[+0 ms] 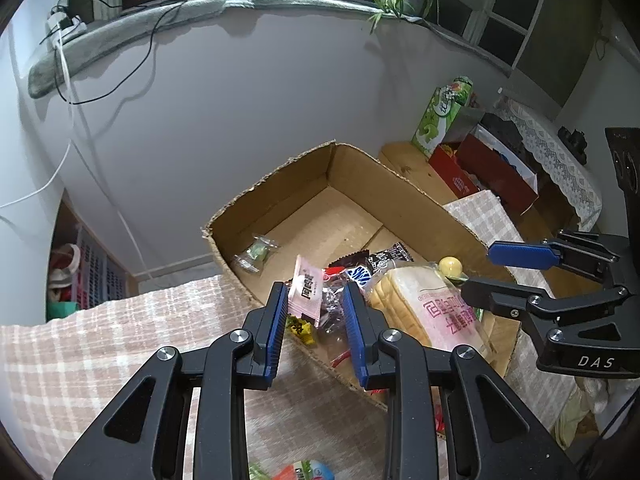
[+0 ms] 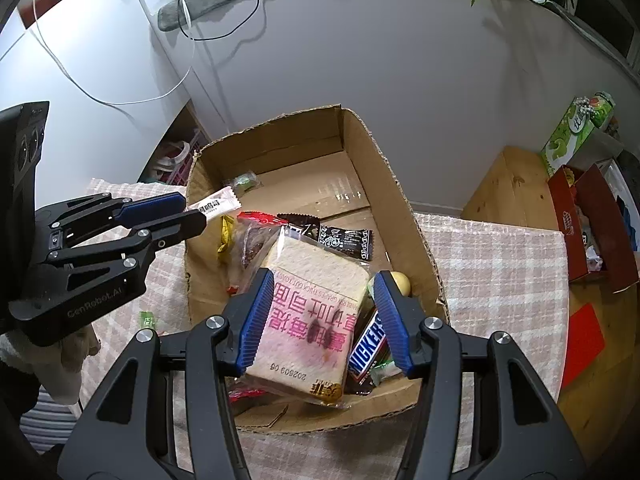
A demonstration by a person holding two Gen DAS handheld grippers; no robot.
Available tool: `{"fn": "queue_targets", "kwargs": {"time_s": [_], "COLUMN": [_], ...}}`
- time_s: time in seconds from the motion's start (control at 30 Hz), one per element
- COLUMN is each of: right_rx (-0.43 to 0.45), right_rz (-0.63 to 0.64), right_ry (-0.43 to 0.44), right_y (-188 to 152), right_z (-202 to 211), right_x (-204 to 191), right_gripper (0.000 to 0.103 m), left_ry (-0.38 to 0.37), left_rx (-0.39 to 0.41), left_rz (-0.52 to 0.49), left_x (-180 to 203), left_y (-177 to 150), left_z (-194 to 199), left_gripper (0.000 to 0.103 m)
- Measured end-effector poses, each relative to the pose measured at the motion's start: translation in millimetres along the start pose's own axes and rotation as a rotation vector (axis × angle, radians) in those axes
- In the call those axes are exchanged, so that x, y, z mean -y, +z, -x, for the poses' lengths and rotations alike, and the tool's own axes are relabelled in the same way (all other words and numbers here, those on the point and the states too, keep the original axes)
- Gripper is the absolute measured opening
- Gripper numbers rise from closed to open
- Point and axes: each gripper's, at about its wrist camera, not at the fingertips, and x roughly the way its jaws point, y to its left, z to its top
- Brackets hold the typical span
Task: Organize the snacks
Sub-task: 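Lower both candies into the box and open both tools, then move both open tools back over the remaining candies on the cloth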
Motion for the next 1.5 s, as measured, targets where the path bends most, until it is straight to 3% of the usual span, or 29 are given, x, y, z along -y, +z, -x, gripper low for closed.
{"fn": "queue_targets", "kwargs": {"time_s": [0.27, 0.5, 0.73, 1.03, 1.33, 1.5], "right_rx": [0.025, 0.023, -0.02, -0.107, -0.12, -0.12], "right_rz": [-0.016, -0.001, 0.04, 0.079, 0.053, 0.02], "right_ry": [0.054, 0.151, 0.245, 0.3, 0.299, 0.289], "right_y": [-9.7, -27.8, -53.6, -87.4, -102.1, -106.4], "right_z": [17.5, 27.3, 26.0, 2.4, 3.1, 6.3], "right_x": [-12.2, -38.6, -76.5, -110.4, -102.4, -90.0], "right_gripper": [0.055, 0.055, 0.055, 0.055, 0.055, 0.055], "left_ry": [0.006, 0.032, 0.042, 0.03, 0.005, -0.039], "left_rx": [0.027, 0.02, 0.005, -0.03, 0.044, 0.088], "left_rz": [0.037, 0.093, 0.14, 0.179, 0.11, 0.092], "left_x": [-24.0, -55.6, -70.4, -72.7, -48.2, -33.1], "left_y": [-8.3, -35.6, -67.9, -98.9, -82.3, -55.2], "left_z": [24.0, 44.6, 56.9, 59.3, 71.5, 73.0], "left_gripper": [0.027, 0.027, 0.027, 0.027, 0.027, 0.027]}}
